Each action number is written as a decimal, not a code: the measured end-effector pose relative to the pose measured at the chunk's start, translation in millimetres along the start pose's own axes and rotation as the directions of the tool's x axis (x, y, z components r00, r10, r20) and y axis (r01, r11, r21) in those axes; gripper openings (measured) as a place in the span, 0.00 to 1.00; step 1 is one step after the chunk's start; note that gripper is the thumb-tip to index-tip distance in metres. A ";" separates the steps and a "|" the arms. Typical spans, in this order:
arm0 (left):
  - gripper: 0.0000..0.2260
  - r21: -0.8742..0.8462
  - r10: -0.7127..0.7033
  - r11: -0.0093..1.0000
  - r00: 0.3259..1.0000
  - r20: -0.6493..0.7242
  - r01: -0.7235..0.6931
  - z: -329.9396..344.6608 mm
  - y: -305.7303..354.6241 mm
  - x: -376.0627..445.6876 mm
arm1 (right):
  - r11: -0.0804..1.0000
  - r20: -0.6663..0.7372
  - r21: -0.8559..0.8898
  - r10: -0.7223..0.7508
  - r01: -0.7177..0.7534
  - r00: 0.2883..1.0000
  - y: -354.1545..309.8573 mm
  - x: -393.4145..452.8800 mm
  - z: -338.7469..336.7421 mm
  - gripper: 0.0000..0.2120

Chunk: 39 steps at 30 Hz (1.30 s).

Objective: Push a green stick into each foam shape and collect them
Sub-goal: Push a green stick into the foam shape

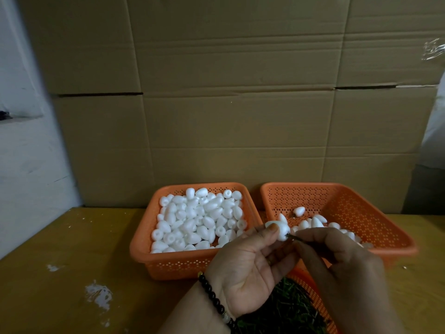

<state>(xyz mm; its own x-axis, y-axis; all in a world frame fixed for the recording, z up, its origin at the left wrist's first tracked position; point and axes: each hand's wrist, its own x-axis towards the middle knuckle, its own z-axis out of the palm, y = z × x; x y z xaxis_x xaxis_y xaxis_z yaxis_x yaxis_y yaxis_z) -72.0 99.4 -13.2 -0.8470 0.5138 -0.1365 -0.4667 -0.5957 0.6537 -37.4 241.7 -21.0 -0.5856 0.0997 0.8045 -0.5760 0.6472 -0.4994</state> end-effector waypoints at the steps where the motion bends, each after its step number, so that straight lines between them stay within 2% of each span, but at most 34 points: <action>1: 0.15 0.001 0.000 1.000 1.000 -0.002 0.000 0.4 -0.4 -0.2 | 1.000 -0.002 -0.007 -0.010 0.010 1.000 0.5 -0.2 -0.3 0.09; 6: 0.20 0.015 0.009 1.000 1.000 -0.013 -0.009 2.3 -1.5 -0.7 | 0.997 -0.016 -0.061 -0.040 0.039 0.999 6.4 -2.3 -0.6 0.06; 11: 0.18 0.012 0.009 1.000 1.000 -0.009 -0.009 3.3 -2.7 -1.1 | 0.993 -0.005 -0.115 -0.036 0.035 0.999 11.1 -4.8 -1.4 0.07; 17: 0.20 -0.004 0.001 1.000 1.000 -0.018 -0.001 1.9 -2.2 -0.9 | 0.996 -0.016 -0.081 -0.028 0.026 0.999 6.2 -3.2 -1.3 0.05; 22: 0.21 0.002 0.008 1.000 1.000 -0.022 -0.008 2.1 -1.3 -1.0 | 0.997 0.005 -0.080 0.004 -0.004 1.000 6.8 -3.7 -1.4 0.16; 24: 0.20 -0.001 0.006 1.000 1.000 -0.024 -0.006 1.7 -1.4 -0.9 | 0.997 0.012 -0.079 0.008 -0.007 1.000 6.0 -3.3 -1.5 0.17; 30: 0.17 0.019 -0.006 1.000 1.000 -0.010 0.006 0.9 -2.8 -1.2 | 0.995 0.050 -0.087 0.050 -0.045 0.998 4.3 -2.3 -4.8 0.13; 39: 0.18 0.046 -0.005 0.999 1.000 -0.003 0.005 2.4 -5.6 -0.9 | 0.993 0.073 -0.105 0.059 -0.051 0.996 1.7 -1.9 -6.7 0.12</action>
<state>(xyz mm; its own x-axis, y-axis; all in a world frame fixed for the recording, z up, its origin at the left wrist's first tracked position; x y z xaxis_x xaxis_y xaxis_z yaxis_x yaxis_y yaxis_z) -68.0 103.8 -15.0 -0.8456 0.5147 -0.1419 -0.4587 -0.5644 0.6863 -33.5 247.6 -21.2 -0.6590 0.0822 0.7477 -0.4818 0.7172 -0.5035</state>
